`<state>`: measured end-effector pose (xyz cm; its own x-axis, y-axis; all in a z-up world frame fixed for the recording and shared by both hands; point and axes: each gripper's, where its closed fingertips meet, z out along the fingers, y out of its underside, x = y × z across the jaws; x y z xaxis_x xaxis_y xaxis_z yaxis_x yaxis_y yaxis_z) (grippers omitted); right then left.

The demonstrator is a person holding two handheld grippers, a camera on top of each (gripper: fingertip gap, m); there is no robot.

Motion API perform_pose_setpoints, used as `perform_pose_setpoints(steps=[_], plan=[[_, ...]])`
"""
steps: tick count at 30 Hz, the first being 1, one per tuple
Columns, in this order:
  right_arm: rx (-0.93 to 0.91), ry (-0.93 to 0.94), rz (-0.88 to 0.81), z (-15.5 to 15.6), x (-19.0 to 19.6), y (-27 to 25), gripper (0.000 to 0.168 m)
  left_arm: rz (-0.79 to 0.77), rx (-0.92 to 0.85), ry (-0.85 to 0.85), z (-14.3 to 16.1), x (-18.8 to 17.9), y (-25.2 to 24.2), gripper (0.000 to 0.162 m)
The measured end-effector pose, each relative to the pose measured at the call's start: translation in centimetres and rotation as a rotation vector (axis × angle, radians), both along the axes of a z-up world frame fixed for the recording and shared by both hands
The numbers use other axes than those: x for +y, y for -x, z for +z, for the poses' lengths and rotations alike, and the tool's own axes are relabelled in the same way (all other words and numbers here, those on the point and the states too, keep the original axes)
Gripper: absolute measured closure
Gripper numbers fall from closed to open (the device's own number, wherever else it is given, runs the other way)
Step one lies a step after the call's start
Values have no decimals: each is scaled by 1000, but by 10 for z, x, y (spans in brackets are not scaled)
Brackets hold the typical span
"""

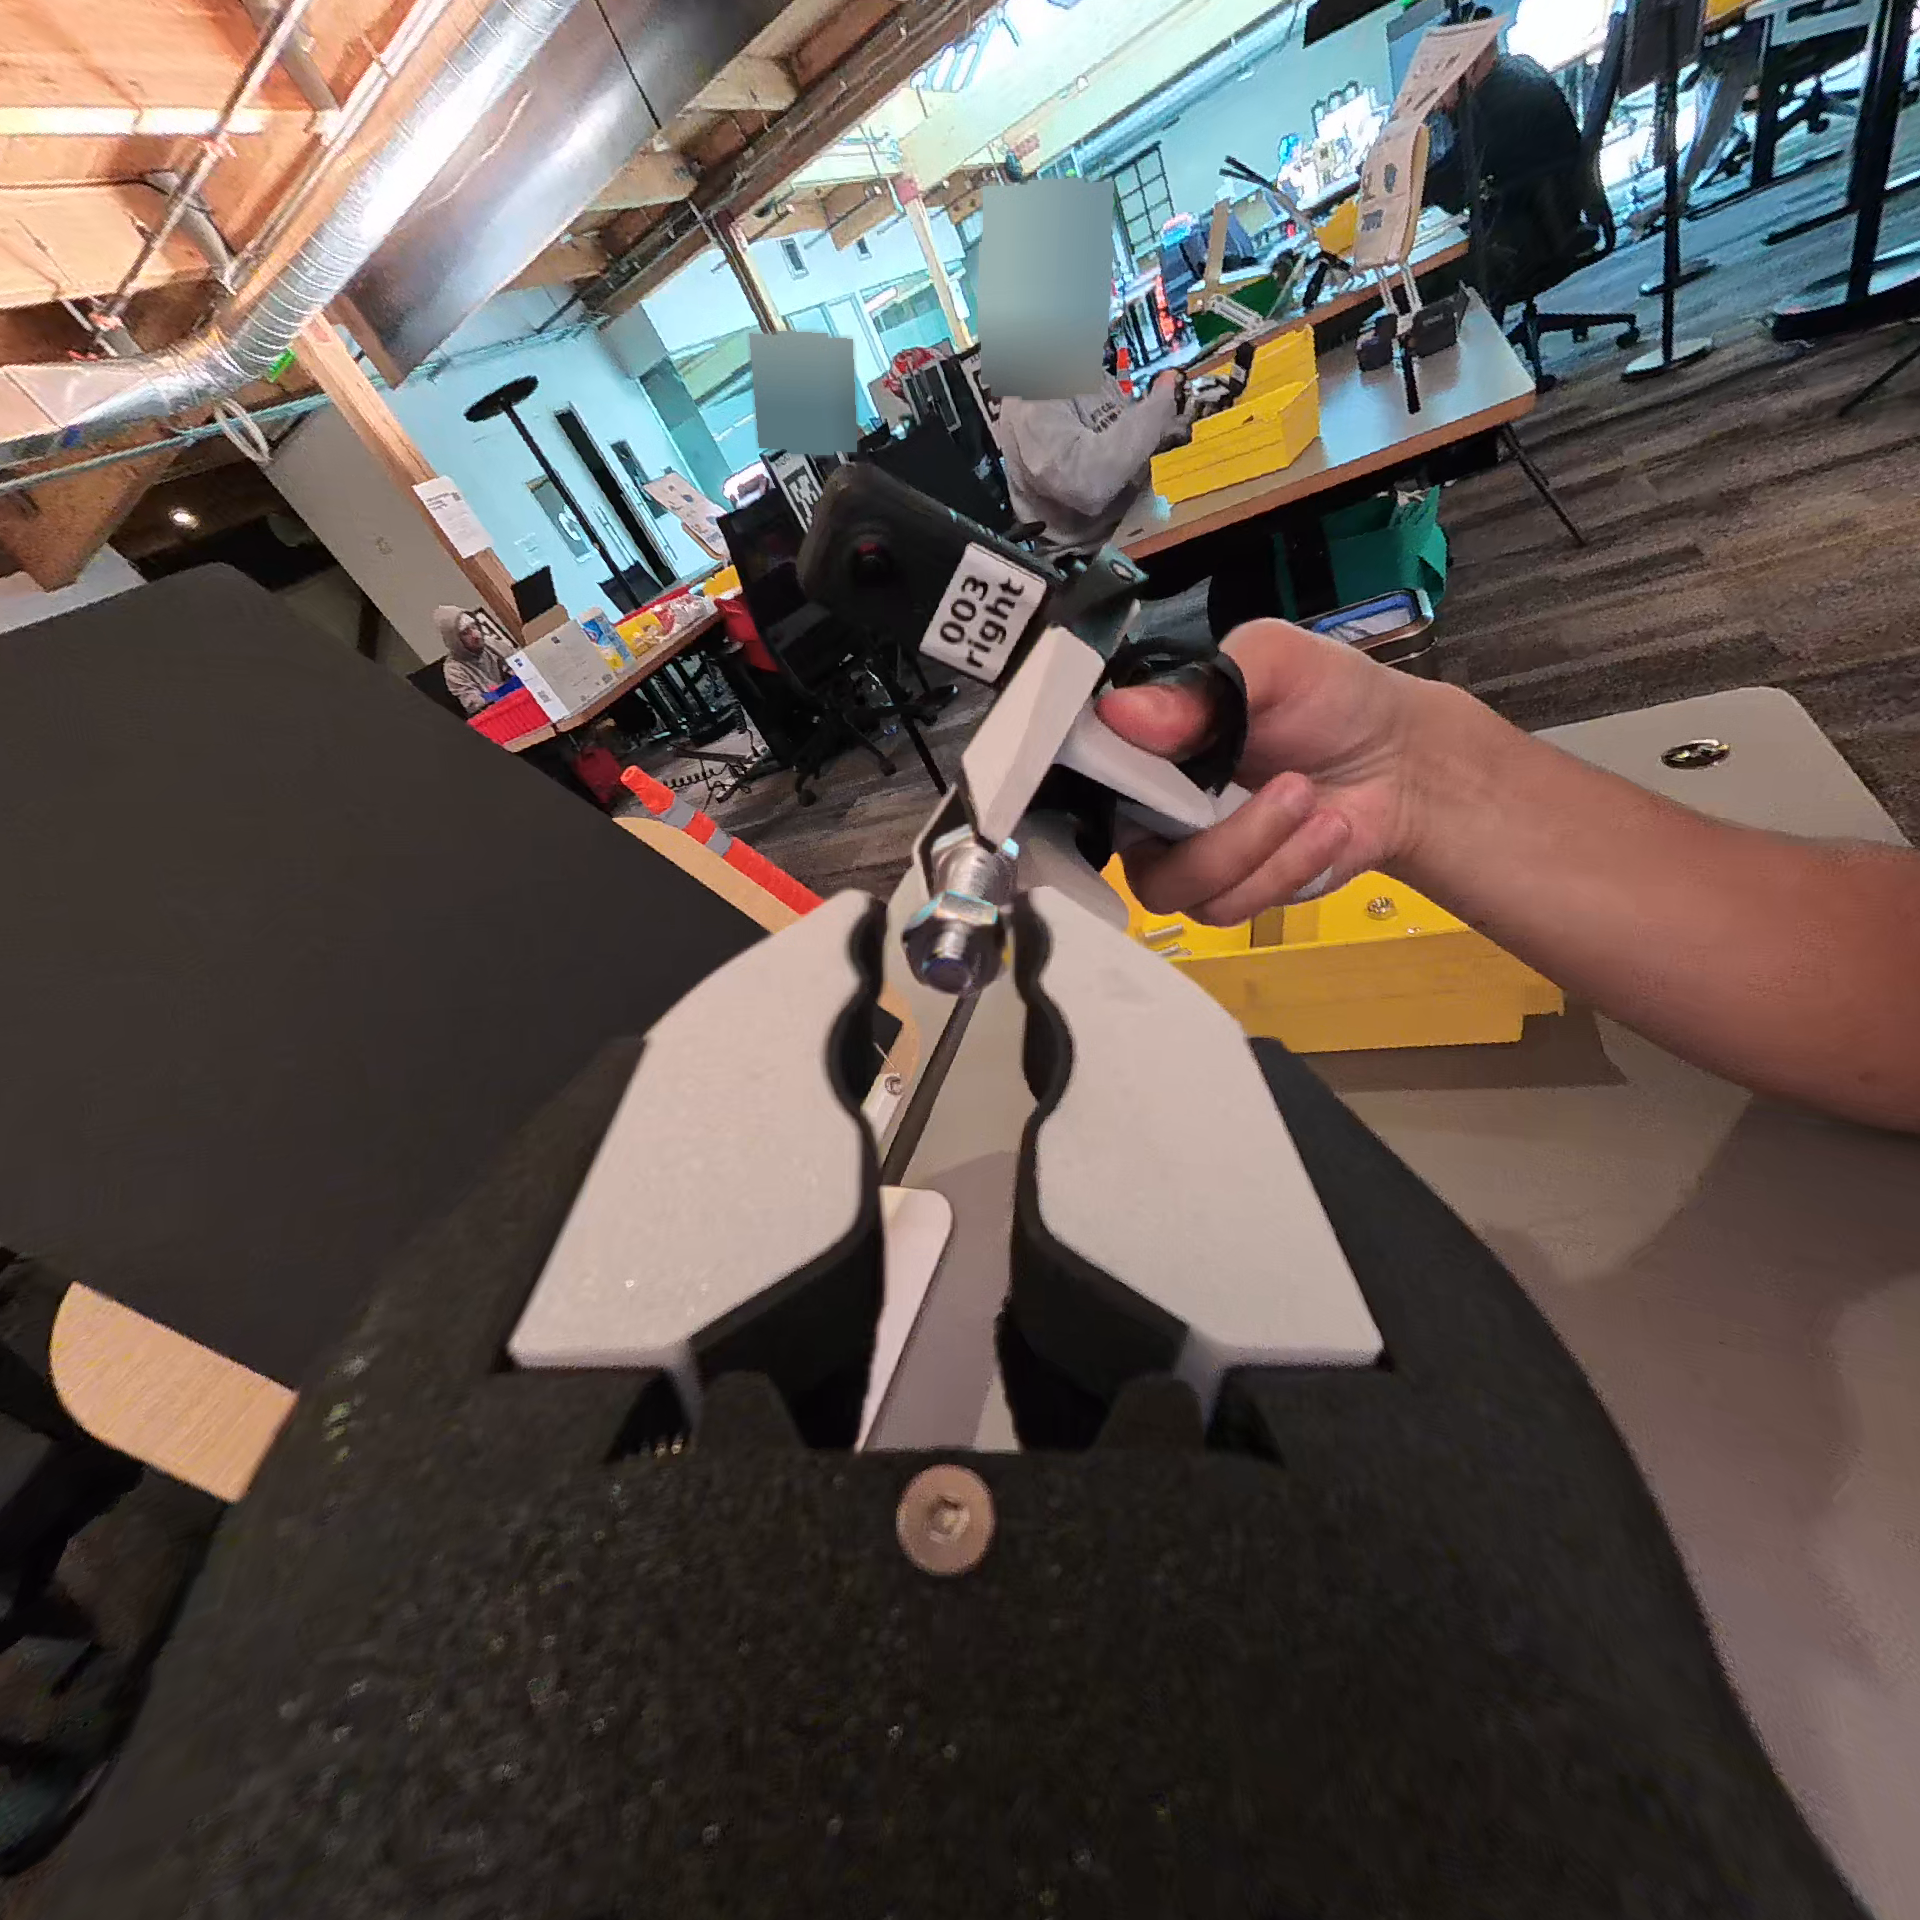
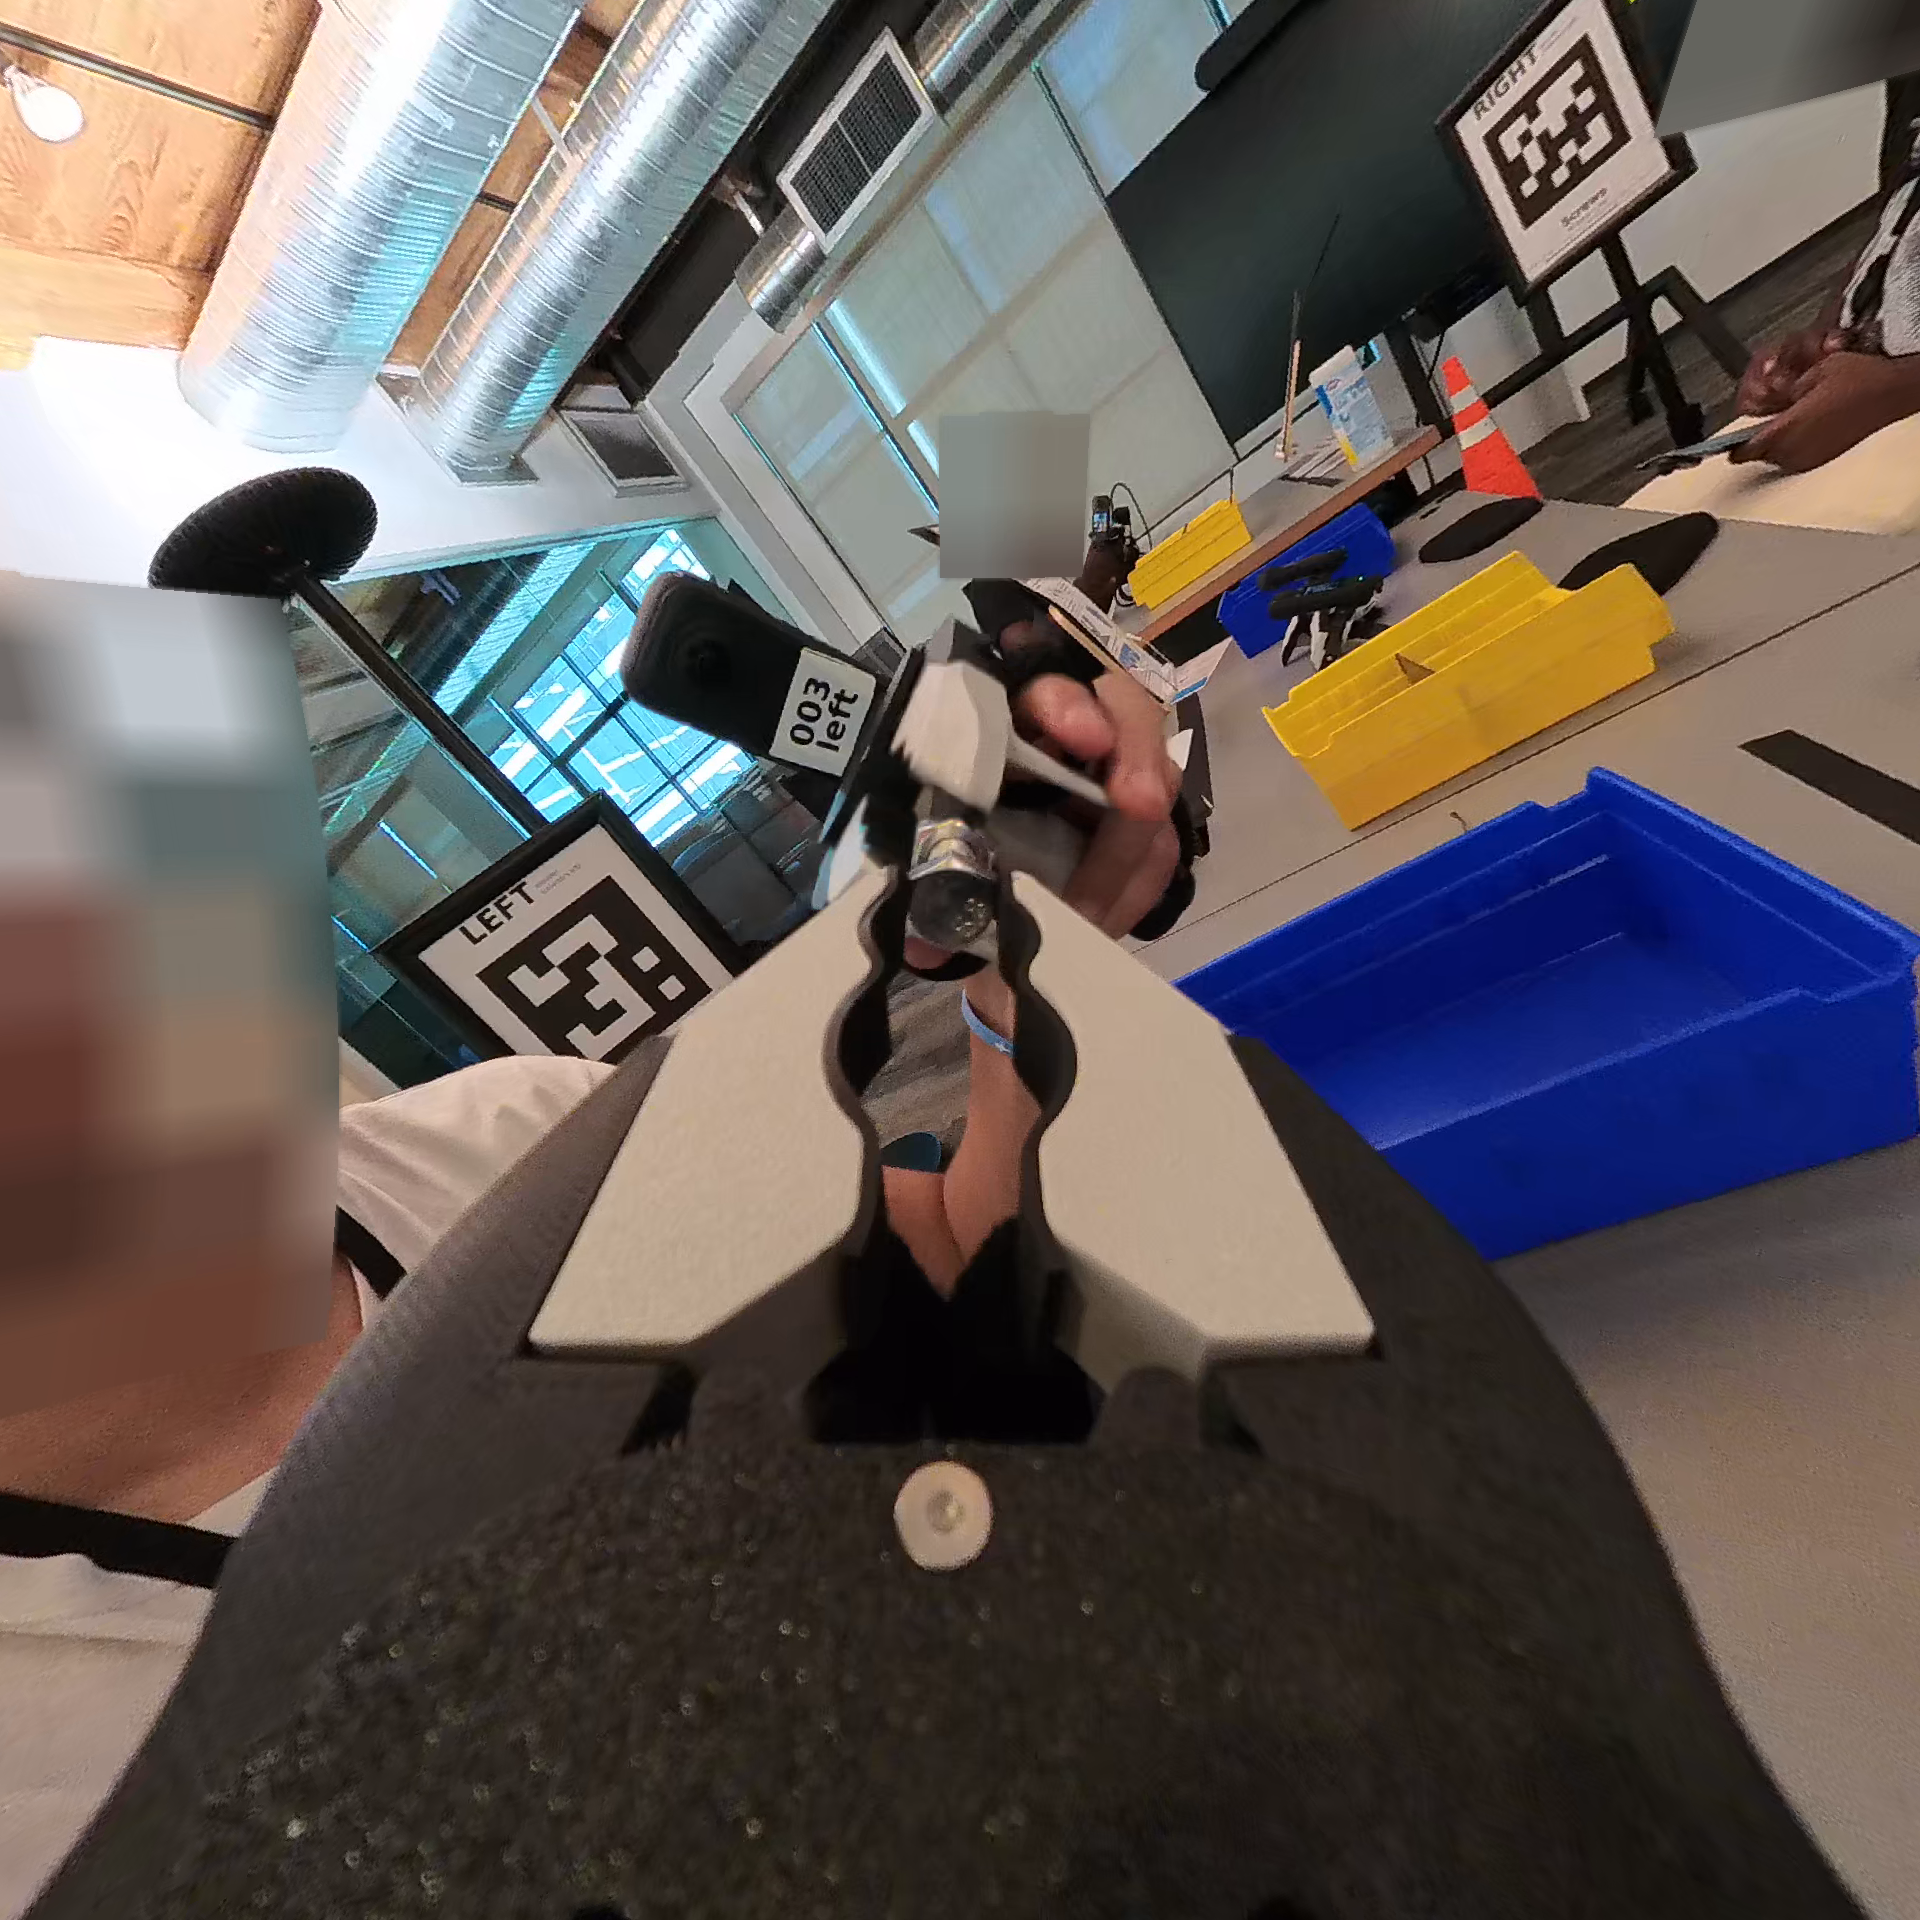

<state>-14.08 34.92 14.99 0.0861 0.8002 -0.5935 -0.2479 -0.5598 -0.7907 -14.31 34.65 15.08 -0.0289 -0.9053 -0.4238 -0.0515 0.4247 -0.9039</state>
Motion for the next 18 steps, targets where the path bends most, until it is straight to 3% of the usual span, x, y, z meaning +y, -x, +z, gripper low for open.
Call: perform_pose_setpoints(steps=[18], plan=[[1, -83, -19, 7, -3, 7, 152, -31, -40, -101, 7, -3, 6, 144]])
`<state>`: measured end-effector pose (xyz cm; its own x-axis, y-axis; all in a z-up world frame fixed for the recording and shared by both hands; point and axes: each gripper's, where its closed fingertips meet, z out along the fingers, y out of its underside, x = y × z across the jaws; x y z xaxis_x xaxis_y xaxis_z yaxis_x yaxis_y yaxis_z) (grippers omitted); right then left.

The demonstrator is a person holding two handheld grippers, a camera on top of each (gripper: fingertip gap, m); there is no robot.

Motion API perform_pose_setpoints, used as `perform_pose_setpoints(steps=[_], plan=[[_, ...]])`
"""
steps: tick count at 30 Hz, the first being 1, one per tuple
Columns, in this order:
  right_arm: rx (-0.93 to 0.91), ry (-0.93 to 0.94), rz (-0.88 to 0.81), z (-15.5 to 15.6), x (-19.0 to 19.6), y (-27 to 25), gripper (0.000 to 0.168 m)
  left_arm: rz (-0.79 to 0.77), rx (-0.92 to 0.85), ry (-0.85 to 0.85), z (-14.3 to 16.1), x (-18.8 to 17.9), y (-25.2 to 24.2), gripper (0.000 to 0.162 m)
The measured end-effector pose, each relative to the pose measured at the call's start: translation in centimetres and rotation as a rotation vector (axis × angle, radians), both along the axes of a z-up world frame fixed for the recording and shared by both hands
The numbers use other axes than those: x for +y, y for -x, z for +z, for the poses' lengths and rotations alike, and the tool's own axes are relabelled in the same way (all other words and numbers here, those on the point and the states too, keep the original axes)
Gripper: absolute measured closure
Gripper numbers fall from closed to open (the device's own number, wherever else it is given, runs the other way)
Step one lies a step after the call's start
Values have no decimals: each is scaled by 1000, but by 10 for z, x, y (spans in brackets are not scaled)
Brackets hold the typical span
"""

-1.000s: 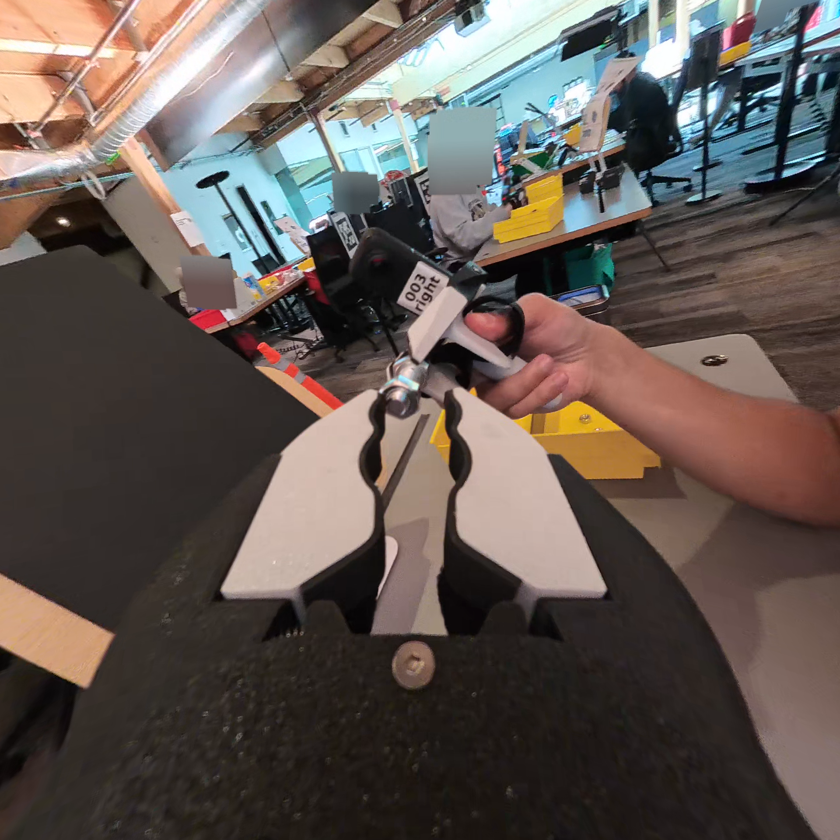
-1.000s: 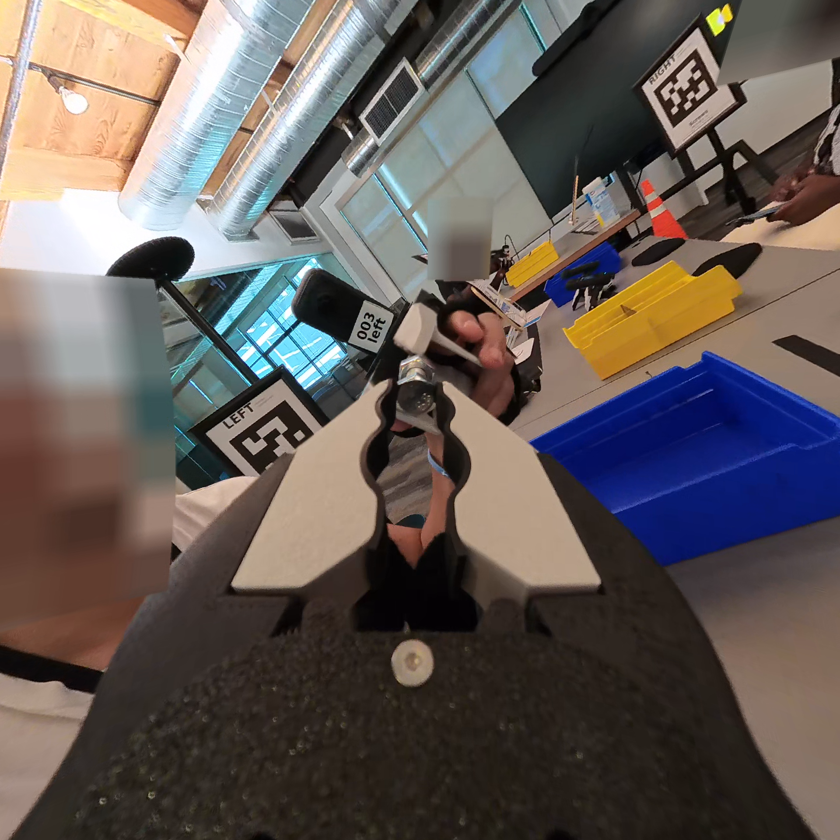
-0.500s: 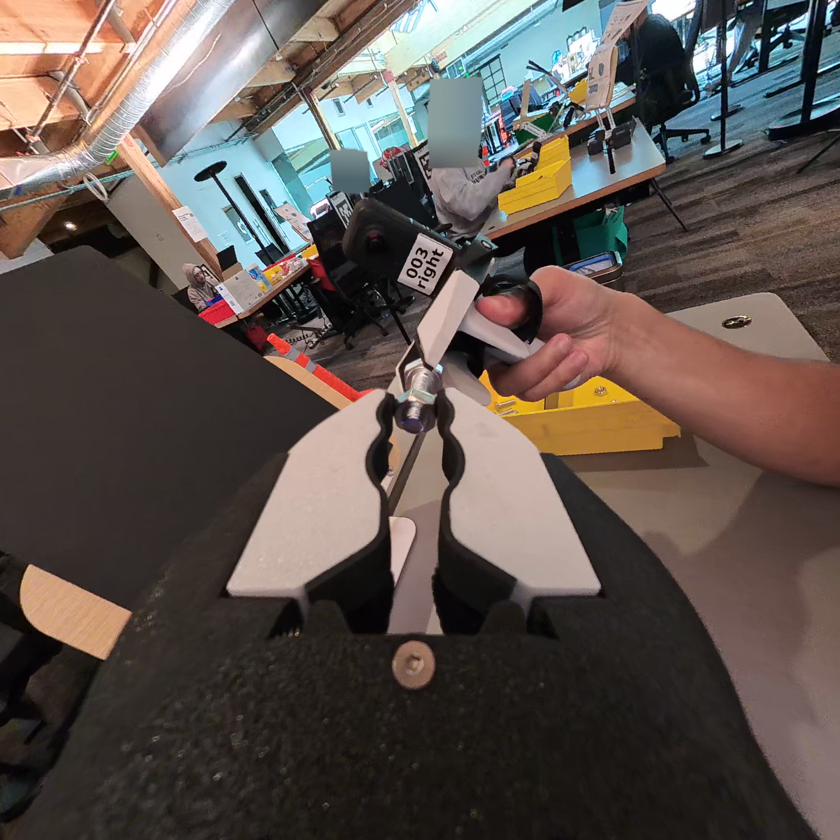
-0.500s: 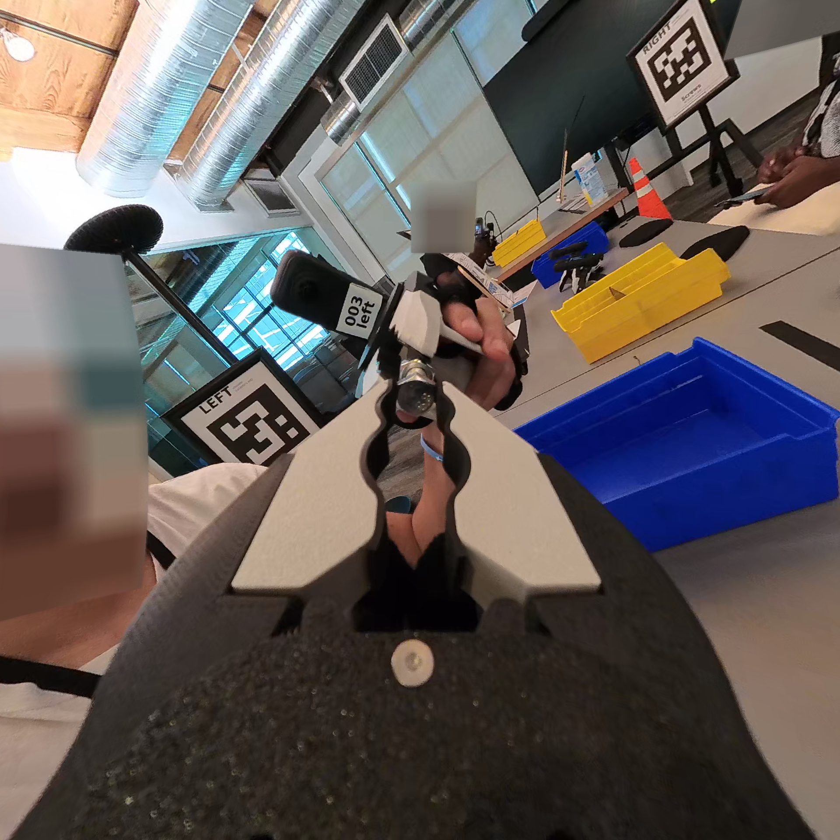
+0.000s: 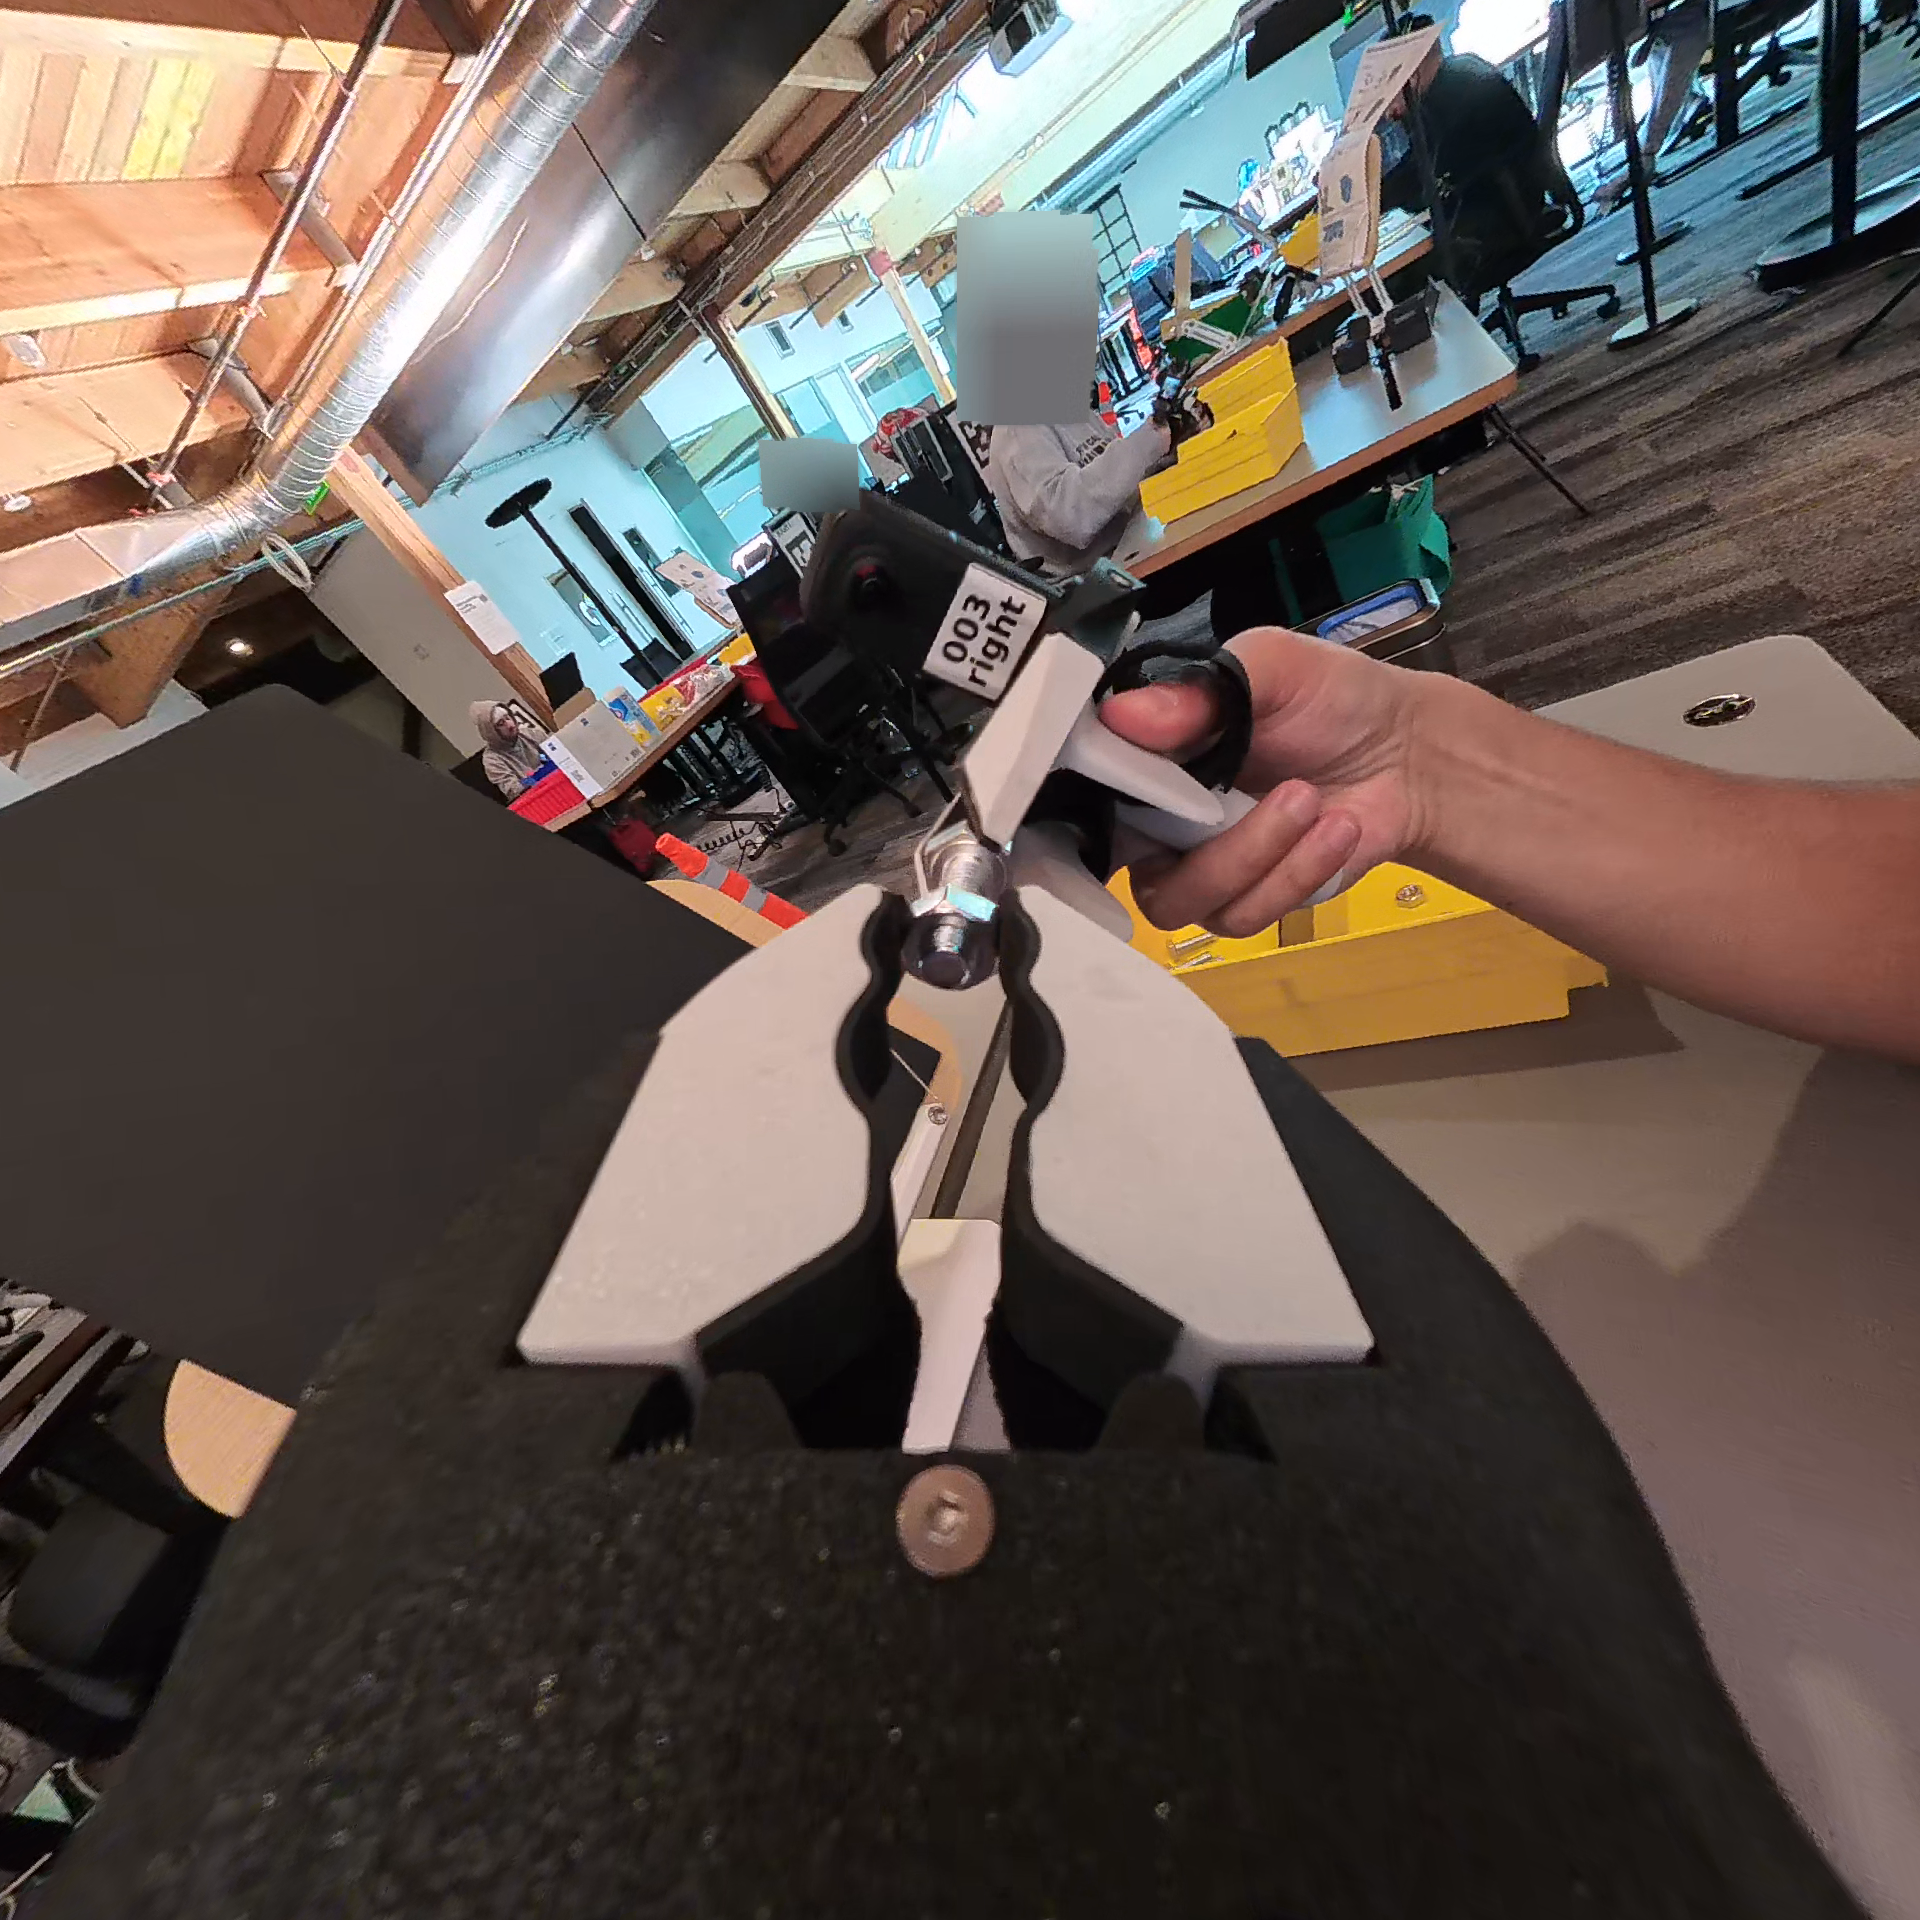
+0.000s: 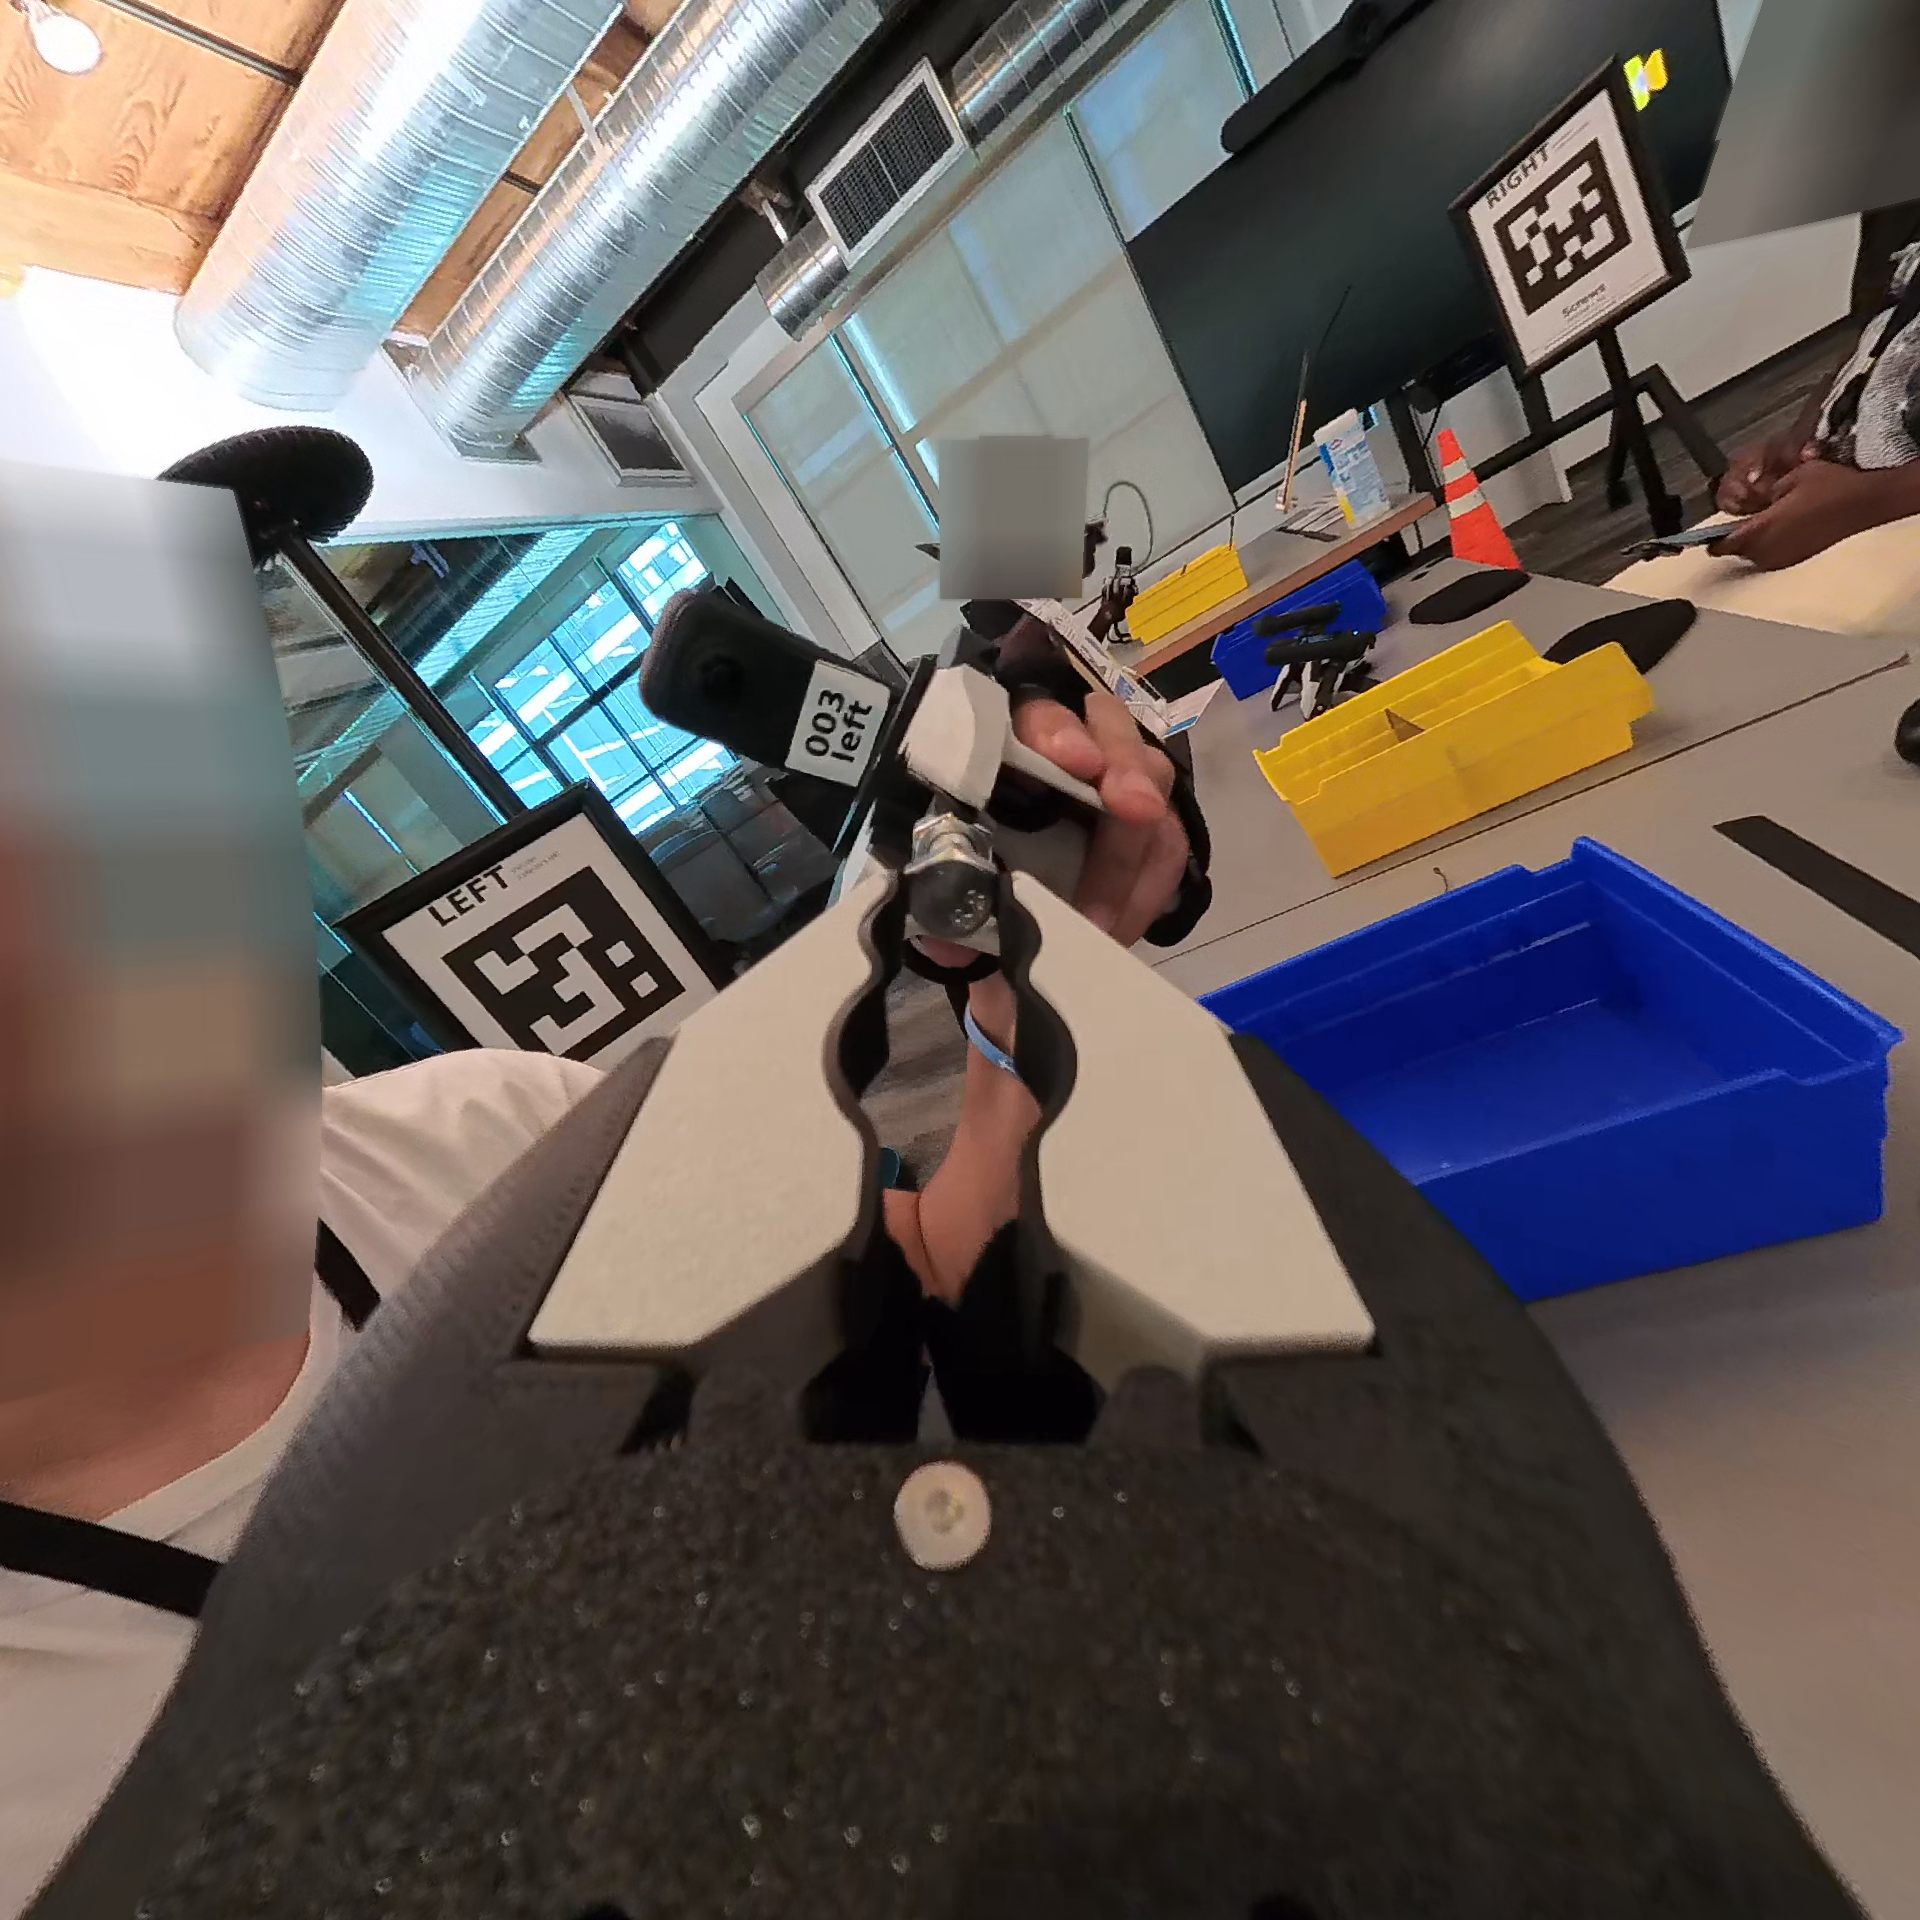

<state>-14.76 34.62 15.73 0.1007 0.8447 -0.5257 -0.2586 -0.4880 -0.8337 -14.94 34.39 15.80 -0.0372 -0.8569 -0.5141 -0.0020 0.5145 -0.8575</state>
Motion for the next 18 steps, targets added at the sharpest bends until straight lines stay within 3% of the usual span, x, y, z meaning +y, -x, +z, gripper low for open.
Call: perform_pose_setpoints(steps=[8, 13, 16, 18], plan=[[-68, -71, -43, 1, -2, 0, 152, -22, -6, 36, 2, -2, 0, 144], [-36, -76, -113, 9, 2, -14, 152, 56, -137, 51, 20, 3, 2, 138], [14, -76, -159, 17, 5, -32, 152, 10, -62, 243, 9, 7, -1, 144], [8, -94, -220, 20, 7, -45, 152, -65, 93, 449, -26, 7, -17, 141]])
